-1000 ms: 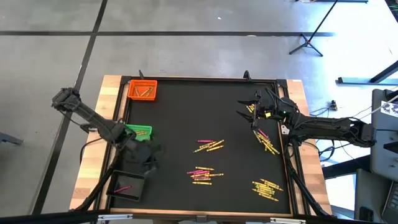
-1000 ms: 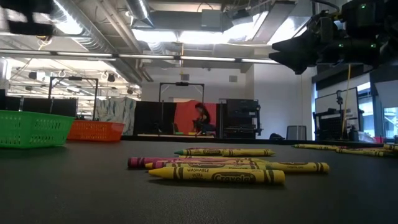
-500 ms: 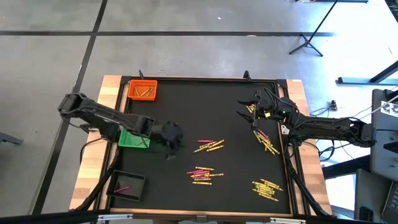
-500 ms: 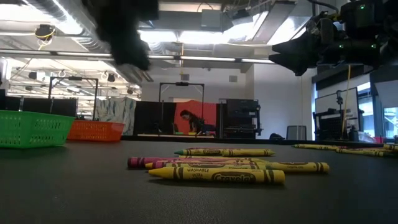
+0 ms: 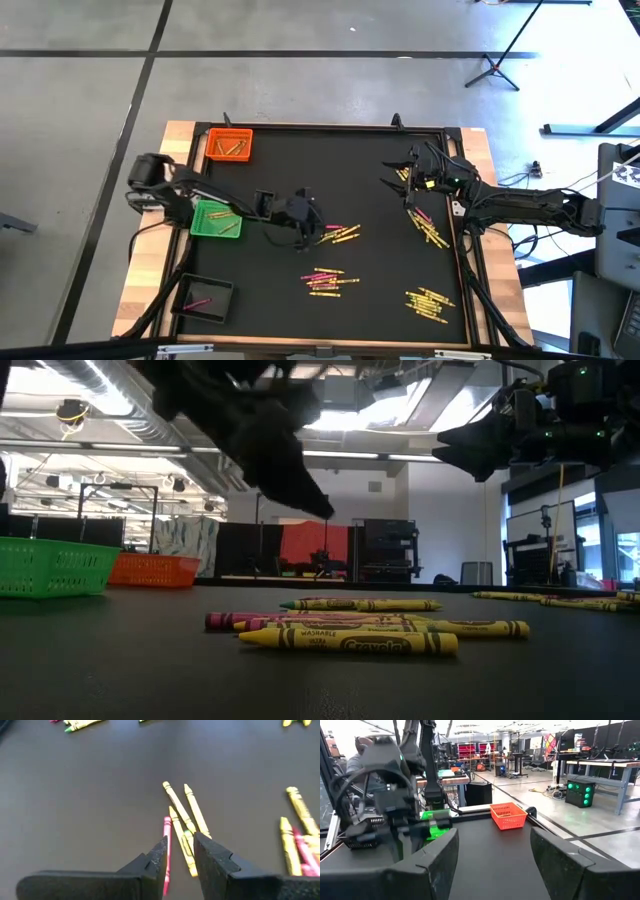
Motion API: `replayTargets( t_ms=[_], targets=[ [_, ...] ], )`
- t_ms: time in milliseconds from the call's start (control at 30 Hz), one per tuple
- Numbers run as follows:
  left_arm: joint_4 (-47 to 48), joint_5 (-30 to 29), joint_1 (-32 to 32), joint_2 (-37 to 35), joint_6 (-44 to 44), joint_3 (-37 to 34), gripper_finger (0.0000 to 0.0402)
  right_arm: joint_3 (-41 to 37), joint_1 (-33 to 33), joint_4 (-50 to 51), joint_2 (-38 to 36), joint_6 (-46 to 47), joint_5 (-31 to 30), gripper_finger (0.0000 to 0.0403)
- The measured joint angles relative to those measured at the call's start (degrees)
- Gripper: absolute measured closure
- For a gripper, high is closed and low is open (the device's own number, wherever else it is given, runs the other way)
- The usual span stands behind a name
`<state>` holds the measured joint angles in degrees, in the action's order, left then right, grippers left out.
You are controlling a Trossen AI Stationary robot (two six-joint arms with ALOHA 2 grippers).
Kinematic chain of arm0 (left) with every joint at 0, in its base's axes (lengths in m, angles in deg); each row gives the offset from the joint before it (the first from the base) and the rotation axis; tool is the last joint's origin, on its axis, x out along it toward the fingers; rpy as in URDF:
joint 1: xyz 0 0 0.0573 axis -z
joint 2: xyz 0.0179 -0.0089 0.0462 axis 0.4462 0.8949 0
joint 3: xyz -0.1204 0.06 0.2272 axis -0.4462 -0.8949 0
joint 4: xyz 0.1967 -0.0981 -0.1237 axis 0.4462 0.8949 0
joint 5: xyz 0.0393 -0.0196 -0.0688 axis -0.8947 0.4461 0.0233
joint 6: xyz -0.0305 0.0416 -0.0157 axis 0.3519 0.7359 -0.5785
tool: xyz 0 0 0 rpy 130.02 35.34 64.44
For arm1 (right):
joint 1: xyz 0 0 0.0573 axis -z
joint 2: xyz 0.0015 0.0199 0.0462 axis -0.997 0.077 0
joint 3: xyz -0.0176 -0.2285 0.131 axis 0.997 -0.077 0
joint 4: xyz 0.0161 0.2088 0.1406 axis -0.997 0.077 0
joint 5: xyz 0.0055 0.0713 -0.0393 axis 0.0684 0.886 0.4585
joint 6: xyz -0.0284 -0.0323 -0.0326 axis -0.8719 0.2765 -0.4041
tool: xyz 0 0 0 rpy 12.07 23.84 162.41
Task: Sort crayons
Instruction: Put the pink crayon into the black bin
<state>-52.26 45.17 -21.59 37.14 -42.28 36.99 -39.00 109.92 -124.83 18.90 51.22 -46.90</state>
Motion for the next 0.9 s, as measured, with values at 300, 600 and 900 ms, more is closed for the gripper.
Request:
replayTargets(
  t_ms=[300, 600, 900],
  targets=[
    [-3.74, 6.97, -3.96, 8.78, 2.18, 0.00, 0.0322, 0.00, 0.02, 0.65, 0.00, 0.00, 0.02, 0.0157],
    [-3.76, 10.42, -5.64, 10.27, 3.47, 0.00, 0.0322, 0.00, 0.00, 0.63, 0.00, -0.02, 0.04, 0.0157],
    [-3.93, 10.60, -5.60, 11.82, 4.06, -0.31, 0.0322, 0.00, 0.02, 0.59, 0.00, -0.02, 0.02, 0.0157]
  ],
)
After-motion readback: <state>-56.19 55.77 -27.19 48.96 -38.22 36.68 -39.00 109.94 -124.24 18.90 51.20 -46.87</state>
